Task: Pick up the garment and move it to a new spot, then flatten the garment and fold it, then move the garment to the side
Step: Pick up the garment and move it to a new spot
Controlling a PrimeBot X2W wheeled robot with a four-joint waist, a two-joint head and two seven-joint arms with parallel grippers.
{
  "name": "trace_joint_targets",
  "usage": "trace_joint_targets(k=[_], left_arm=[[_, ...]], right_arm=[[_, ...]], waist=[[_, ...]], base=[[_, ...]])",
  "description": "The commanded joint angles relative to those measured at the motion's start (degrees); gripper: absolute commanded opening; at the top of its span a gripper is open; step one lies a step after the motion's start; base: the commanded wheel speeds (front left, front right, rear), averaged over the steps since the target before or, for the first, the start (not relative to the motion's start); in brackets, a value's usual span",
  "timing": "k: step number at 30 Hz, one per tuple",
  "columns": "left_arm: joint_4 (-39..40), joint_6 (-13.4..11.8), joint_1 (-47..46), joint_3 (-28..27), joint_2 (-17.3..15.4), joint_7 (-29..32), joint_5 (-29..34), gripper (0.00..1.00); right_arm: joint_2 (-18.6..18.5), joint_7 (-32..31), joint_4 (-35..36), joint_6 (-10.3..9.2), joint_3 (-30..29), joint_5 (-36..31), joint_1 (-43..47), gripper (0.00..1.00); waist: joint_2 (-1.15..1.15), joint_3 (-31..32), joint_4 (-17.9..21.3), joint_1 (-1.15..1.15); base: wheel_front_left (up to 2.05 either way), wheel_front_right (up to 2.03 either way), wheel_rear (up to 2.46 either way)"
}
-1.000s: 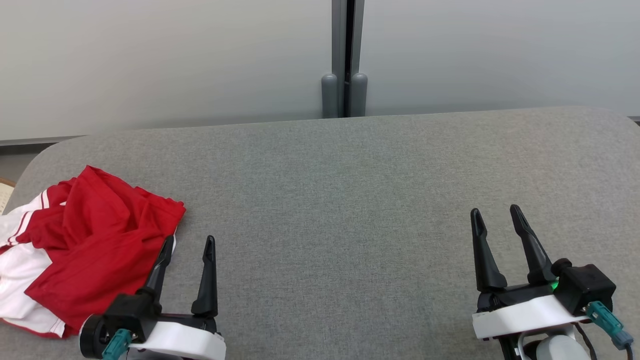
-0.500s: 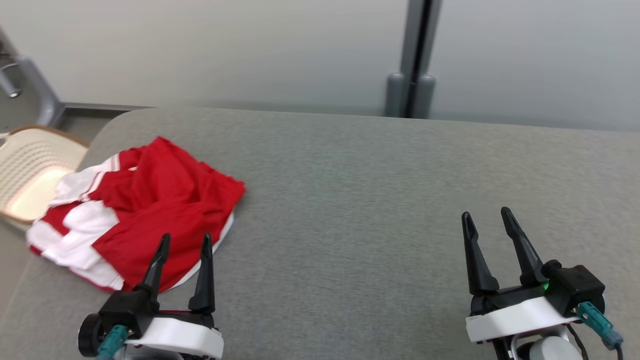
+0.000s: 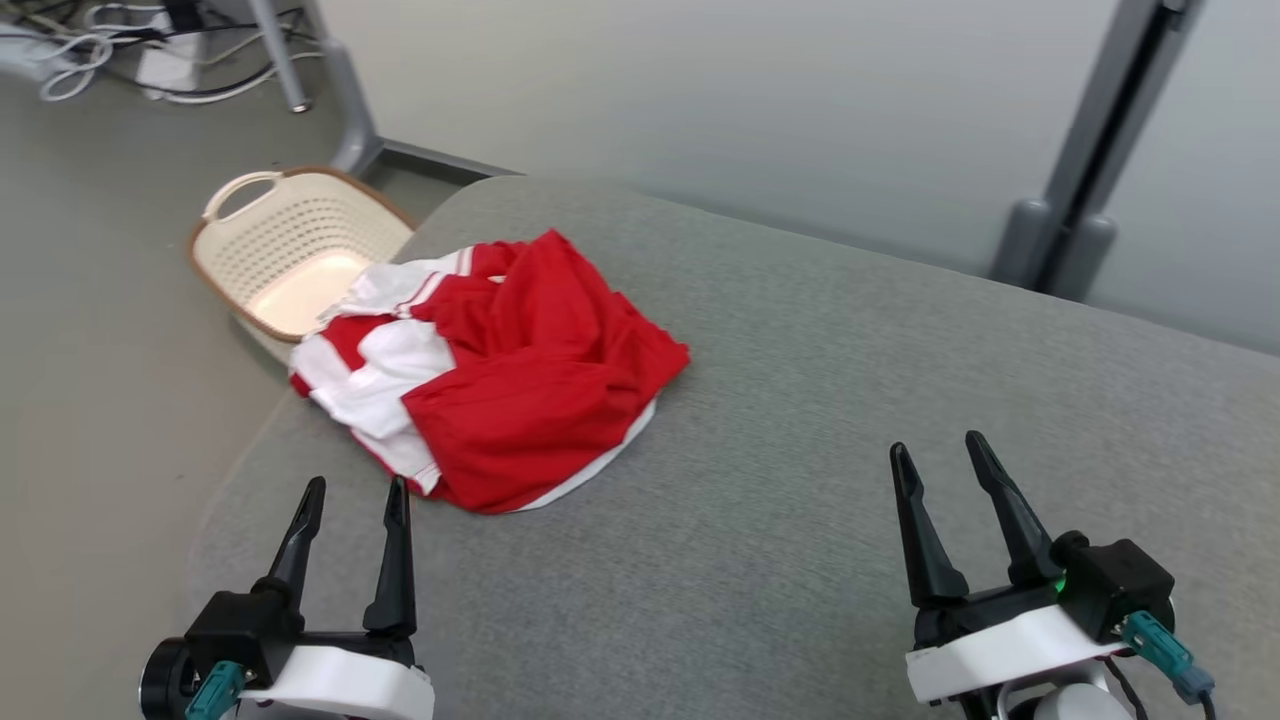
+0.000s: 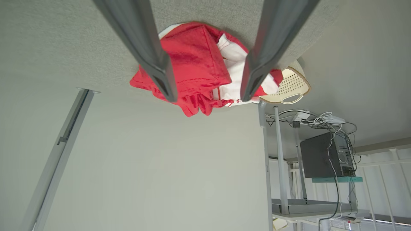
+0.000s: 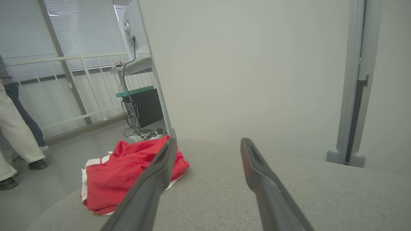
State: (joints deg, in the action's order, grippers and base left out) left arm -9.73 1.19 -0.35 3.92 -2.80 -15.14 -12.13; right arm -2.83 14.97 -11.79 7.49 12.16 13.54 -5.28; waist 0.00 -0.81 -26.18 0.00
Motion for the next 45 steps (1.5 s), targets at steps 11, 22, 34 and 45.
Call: trace_joint_targets(k=[11,22,34,45], left_arm=[[2.9,-2.3,1.8,-1.6,-0.2,0.0,-0.7,1.0],[3.3,-3.1,0.8,-2.0,-0.2,0.0,-2.4,1.0],[0.9,-1.4,-2.5,-4.3,-0.2,0.0,-1.4,1.0],[-9.4,4.6,-16.1,-7.1,-3.4,0.0,0.0,1.0]], right_arm=[[-0.1,0.3,-2.1,0.0,3.1,-0.5,-3.2,1.0],[-0.1,0.3,-3.2,0.0,3.1,-0.1,-4.2,1.0],[-0.1,0.3,-1.2,0.0,-1.0,-2.2,-2.3,1.0],[-1.2,0.3,1.5,-0.01,-8.1,-9.6,-5.9,1.0]], waist=[[0.0,-1.7,-3.8,0.0],[0.0,-2.1,-3.9,0.0],[0.0,-5.1,-3.3,0.0],[0.0,-15.6,1.9,0.0]], base=[[0.0,0.0,0.0],[0.0,0.0,0.0],[0.0,0.0,0.0],[0.0,0.0,0.0]])
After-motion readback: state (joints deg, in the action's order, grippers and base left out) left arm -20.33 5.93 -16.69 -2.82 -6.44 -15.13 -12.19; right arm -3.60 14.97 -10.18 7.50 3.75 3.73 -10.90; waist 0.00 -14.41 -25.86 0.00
